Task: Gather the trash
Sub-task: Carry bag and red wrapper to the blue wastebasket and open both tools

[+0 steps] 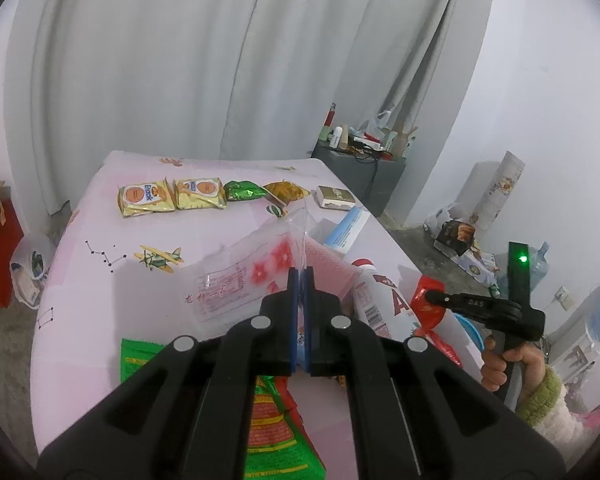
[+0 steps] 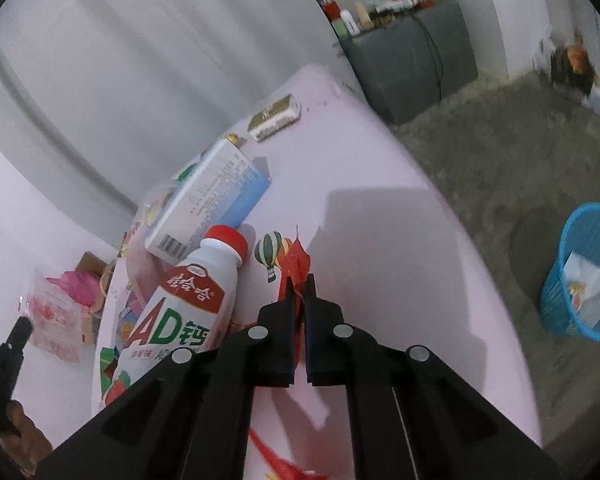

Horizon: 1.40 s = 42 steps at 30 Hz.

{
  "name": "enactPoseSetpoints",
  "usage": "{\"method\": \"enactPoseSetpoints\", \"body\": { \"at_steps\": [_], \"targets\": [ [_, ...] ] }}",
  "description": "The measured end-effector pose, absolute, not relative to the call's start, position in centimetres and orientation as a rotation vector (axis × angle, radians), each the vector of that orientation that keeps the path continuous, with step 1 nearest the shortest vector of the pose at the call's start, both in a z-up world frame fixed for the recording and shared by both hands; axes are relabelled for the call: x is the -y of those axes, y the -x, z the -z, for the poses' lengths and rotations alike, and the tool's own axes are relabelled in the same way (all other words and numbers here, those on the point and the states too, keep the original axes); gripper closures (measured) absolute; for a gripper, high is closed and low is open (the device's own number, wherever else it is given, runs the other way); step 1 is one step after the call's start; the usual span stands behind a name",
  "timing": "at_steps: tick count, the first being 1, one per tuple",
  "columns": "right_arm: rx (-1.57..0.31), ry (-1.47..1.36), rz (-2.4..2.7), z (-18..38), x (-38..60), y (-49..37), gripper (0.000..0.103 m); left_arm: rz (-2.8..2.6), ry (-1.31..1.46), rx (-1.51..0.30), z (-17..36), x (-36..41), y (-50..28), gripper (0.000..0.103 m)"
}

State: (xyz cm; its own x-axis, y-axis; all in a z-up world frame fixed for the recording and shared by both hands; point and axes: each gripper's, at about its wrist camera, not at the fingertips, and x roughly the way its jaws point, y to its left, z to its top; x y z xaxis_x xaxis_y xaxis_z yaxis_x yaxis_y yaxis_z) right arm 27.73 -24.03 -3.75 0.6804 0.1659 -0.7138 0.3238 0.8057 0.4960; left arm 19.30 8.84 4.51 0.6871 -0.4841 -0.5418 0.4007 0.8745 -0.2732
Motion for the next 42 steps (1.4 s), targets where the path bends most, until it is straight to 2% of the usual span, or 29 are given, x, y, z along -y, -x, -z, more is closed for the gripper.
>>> {"method": "enactPoseSetpoints", "body": {
  "at_steps": [6, 13, 25, 34, 42],
  "targets": [
    [-0.758, -0.619, 0.144, 1.2, 24.5, -25.3, 0.1, 0.496, 0.133, -0.597, -5.6, -9.1, -18.1, 0.103],
    [-0.667, -0.73, 0.215, -0.4, 26.8, -20.0, 0.1, 0.537, 0.133, -0.537, -8.2, -9.2, -15.4, 0.103],
    [-0.513, -0.826, 0.269, -2.4, 30.1, -12.9, 0.1, 0.63, 0.138, -0.507, -11.1, -4.8, -11.6, 0.103],
    [-0.441, -0.866, 0.347, -1.9, 33.3, -8.1, 0.1, 0.813, 0.15, -0.542, -11.6, 4.4, -10.6, 0.103],
    [-0.407, -0.893, 0.511, -0.1, 38.3, -3.2, 0.1, 1.021, 0.104, -0.662, -9.5, 17.4, -10.3, 0.103]
  ]
}}
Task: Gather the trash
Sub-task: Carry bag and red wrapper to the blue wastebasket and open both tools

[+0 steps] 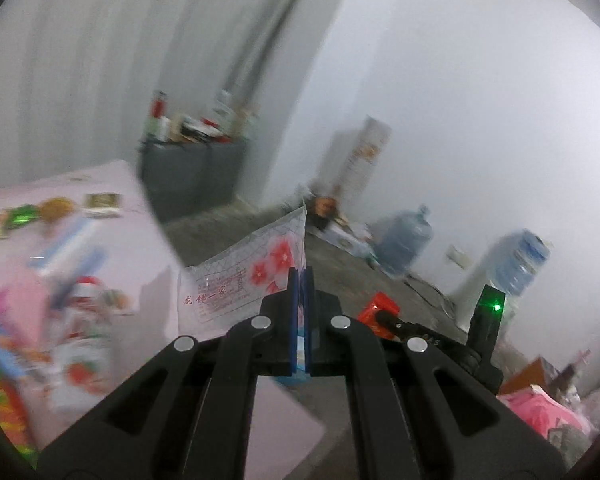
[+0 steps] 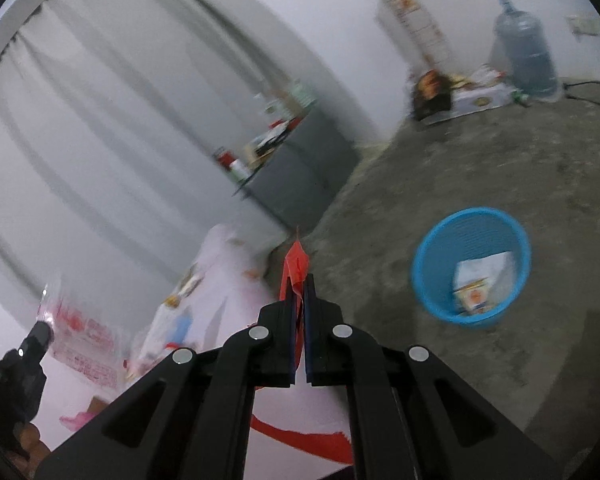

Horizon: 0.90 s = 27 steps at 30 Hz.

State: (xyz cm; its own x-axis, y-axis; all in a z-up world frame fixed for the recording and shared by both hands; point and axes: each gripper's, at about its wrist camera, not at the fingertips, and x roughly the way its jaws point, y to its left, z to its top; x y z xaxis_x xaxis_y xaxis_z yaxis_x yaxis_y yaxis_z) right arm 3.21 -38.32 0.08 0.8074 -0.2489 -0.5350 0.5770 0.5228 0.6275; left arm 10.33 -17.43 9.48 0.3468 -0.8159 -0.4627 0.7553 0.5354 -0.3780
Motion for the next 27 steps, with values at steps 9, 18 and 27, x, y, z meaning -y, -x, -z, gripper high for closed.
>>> {"method": "enactPoseSetpoints", "body": {
  "at_steps": [9, 18, 27],
  "targets": [
    [-0.463, -0.972, 0.751, 6.4, 47.6, 1.5, 0.1, 1.229, 0.112, -1.077, -0.8, 36.1, -12.4, 0.103],
    [-0.583, -1.099, 0.786, 15.3, 54.1, 0.3, 0.1, 1.149, -0.067, -1.271, 10.9, 48.5, -14.7, 0.102],
    [-0.692, -1.231, 0.827, 23.7, 58.8, -3.1, 0.061, 1.071, -0.174, -1.355, 18.1, 54.8, -18.0, 0.069]
  ]
}}
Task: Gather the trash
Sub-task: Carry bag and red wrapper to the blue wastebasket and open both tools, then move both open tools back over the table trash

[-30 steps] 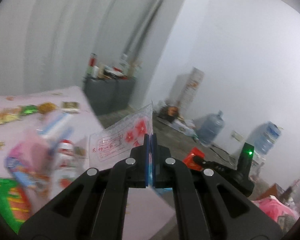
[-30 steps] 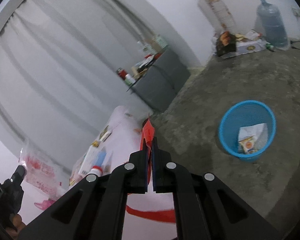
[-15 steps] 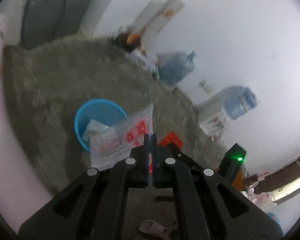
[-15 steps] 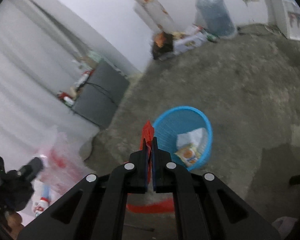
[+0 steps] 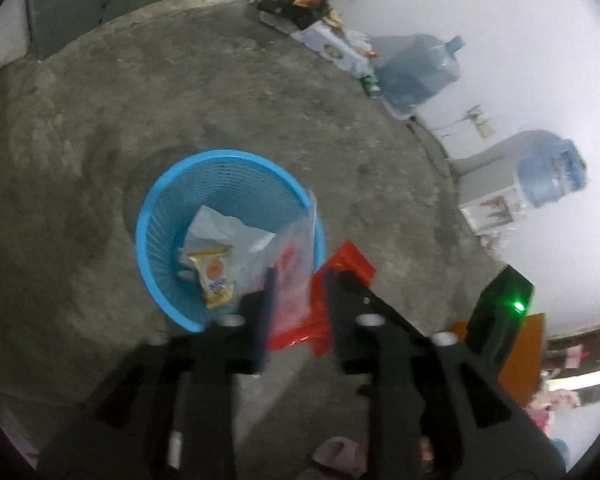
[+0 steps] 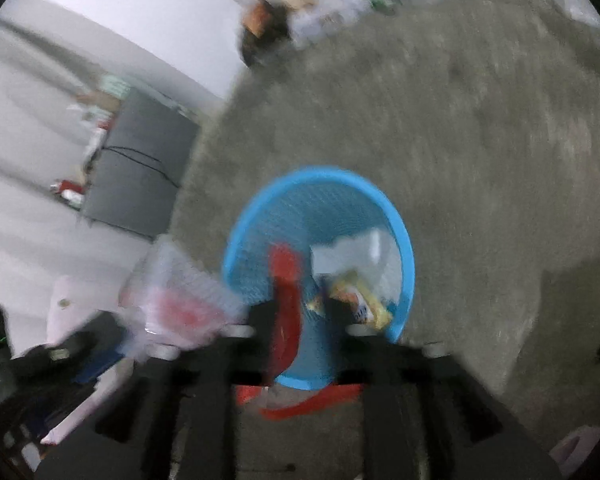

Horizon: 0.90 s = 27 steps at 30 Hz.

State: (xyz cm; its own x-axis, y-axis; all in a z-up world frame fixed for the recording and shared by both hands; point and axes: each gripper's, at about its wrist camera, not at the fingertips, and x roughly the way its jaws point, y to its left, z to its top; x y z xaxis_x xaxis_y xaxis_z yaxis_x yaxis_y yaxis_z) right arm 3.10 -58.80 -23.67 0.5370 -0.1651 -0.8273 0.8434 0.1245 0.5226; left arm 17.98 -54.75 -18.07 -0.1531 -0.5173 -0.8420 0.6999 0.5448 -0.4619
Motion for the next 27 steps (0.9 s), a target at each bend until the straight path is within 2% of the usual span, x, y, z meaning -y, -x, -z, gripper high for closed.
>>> {"method": "enactPoseSetpoints", "body": {
  "at_steps": [2, 5, 8, 10, 12, 16, 18, 23, 27],
  "targets": [
    [-0.706, -1.318, 0.845, 25.9, 59.2, -2.7, 0.06, 1.044, -0.205, -1.344, 18.5, 55.1, -17.9, 0.068],
    [-0.722, -1.325, 0.869, 26.7, 58.8, -2.0, 0.055, 1.044, -0.19, -1.34, 18.3, 54.6, -18.0, 0.055],
    [-0.706, -1.299, 0.87, 25.7, 57.8, -1.4, 0.05, 1.031, -0.186, -1.316, 17.1, 53.9, -18.0, 0.053],
    [-0.674, -1.291, 0.854, 24.4, 56.9, -1.0, 0.047, 1.016, -0.164, -1.304, 15.7, 53.0, -18.1, 0.052],
    [-0.634, -1.274, 0.846, 22.6, 56.1, -0.4, 0.039, 0.988, -0.131, -1.295, 14.3, 52.1, -18.0, 0.049],
    [-0.541, -1.31, 0.766, 19.0, 54.5, 0.2, 0.035, 0.961, -0.066, -1.249, 10.2, 47.9, -17.8, 0.048],
    [-0.454, -1.396, 0.65, 17.3, 53.5, 0.4, 0.027, 0.957, -0.078, -1.202, 7.9, 45.9, -17.7, 0.045],
    [-0.34, -1.387, 0.458, 11.5, 50.0, -1.1, 0.023, 0.957, -0.092, -1.054, 0.5, 37.9, -17.4, 0.034],
    [-0.362, -1.329, 0.333, 7.7, 46.7, -3.9, 0.023, 0.951, -0.12, -0.975, -4.1, 30.1, -17.1, 0.032]
  ]
}}
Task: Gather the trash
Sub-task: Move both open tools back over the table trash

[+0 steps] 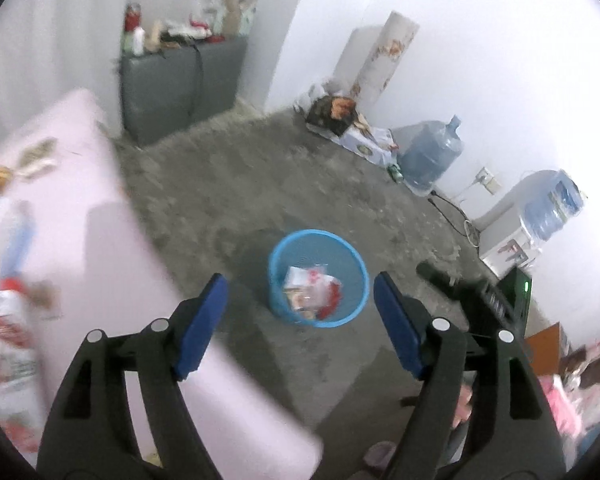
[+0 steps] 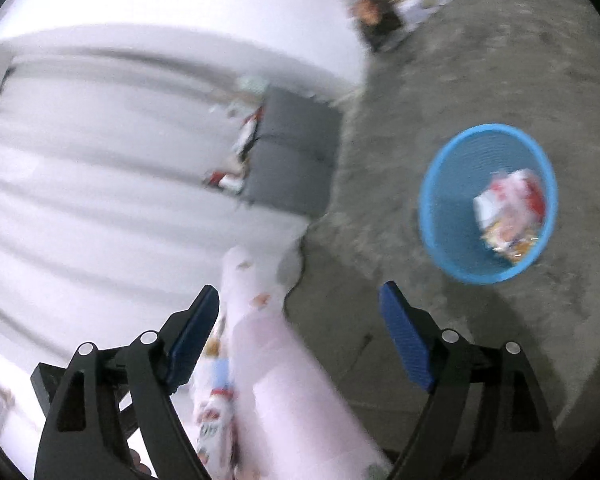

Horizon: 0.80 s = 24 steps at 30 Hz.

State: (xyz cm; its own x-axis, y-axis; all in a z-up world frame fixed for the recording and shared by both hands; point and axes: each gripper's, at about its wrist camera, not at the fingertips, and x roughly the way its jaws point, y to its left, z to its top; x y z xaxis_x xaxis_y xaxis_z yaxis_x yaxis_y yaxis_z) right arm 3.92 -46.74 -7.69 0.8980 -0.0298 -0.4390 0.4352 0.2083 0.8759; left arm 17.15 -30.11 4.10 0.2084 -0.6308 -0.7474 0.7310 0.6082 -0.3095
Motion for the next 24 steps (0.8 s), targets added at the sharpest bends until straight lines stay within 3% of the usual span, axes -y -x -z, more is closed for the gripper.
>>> {"method": "enactPoseSetpoints", "body": {
  "at_steps": [5, 11, 16, 24],
  "targets": [
    [-0.467, -1.222, 0.228, 4.2, 42.8, -8.1, 0.023, 0.893, -0.065, -0.874, -7.1, 18.7, -16.9, 0.032],
    [-0.603, -1.141, 0.093, 2.0, 37.4, -13.6, 0.022, 0.718, 0.119, -0.81, -5.8, 5.3, -18.3, 0.032],
    [-0.698, -1.052, 0.029, 0.5, 33.2, -18.1, 0.022, 0.653, 0.355, -0.925, -3.0, -1.4, -21.9, 0.032],
    [-0.791, -0.905, -0.029, -2.1, 28.1, -25.1, 0.022, 0.565, 0.656, -1.107, 0.1, -4.5, -30.3, 0.032]
  ]
}}
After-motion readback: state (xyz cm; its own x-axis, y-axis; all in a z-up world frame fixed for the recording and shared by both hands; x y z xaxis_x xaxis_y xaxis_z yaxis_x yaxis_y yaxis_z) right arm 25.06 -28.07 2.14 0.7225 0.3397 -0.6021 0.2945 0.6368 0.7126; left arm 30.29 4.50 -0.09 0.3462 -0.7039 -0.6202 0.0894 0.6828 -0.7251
